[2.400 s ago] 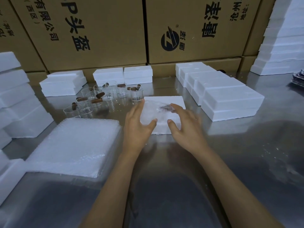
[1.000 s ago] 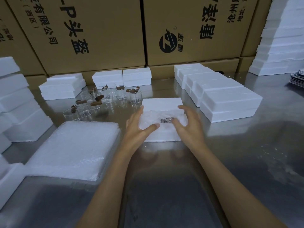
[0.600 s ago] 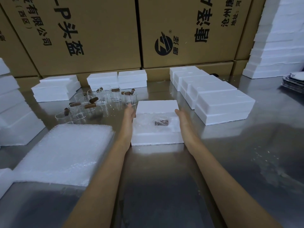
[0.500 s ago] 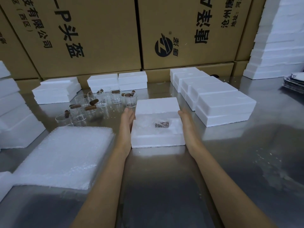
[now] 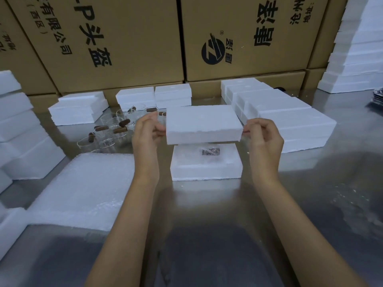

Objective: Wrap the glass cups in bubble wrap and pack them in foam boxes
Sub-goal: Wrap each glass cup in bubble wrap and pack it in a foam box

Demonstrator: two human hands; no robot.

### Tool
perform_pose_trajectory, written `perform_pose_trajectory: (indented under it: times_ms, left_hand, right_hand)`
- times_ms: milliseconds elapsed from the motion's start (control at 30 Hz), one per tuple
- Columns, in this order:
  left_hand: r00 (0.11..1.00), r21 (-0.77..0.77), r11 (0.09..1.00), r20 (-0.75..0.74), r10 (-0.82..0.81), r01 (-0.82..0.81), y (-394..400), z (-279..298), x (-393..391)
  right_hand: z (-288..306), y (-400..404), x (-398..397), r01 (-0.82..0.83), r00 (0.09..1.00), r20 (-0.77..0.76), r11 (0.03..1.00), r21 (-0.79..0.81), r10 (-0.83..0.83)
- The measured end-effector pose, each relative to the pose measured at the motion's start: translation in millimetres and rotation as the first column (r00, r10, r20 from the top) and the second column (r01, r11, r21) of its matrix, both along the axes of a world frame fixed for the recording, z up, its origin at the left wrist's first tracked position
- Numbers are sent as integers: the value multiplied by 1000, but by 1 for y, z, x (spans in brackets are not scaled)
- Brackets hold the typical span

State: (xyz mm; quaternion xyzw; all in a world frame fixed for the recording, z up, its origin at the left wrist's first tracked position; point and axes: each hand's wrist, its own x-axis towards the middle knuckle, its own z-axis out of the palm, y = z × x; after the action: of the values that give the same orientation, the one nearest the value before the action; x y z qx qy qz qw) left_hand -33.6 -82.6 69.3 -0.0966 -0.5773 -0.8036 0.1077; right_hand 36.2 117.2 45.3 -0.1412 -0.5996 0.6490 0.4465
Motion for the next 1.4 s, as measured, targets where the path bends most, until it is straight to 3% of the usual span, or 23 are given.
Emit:
perform_pose_trajectory:
  times_ms: [267, 500, 867, 1400]
  left_hand:
    - [998, -245, 969, 50, -22, 34, 6, -15, 2]
    - [992, -318, 944, 114, -52, 86, -1, -20, -9]
    - [953, -264, 936, 255, -164, 232, -8, -21, -6]
    - [907, -235, 894, 279, -314, 382, -11, -44, -18]
  right_hand:
    - [-6, -4, 0, -14, 991, 133, 999, 42, 8]
    - [-10, -3, -2, -51, 977, 210, 997, 54, 38]
    - [-14, 1, -6, -84, 961, 267, 996, 36, 72]
    - [-11, -1, -6, -130, 935, 326, 991, -42, 137]
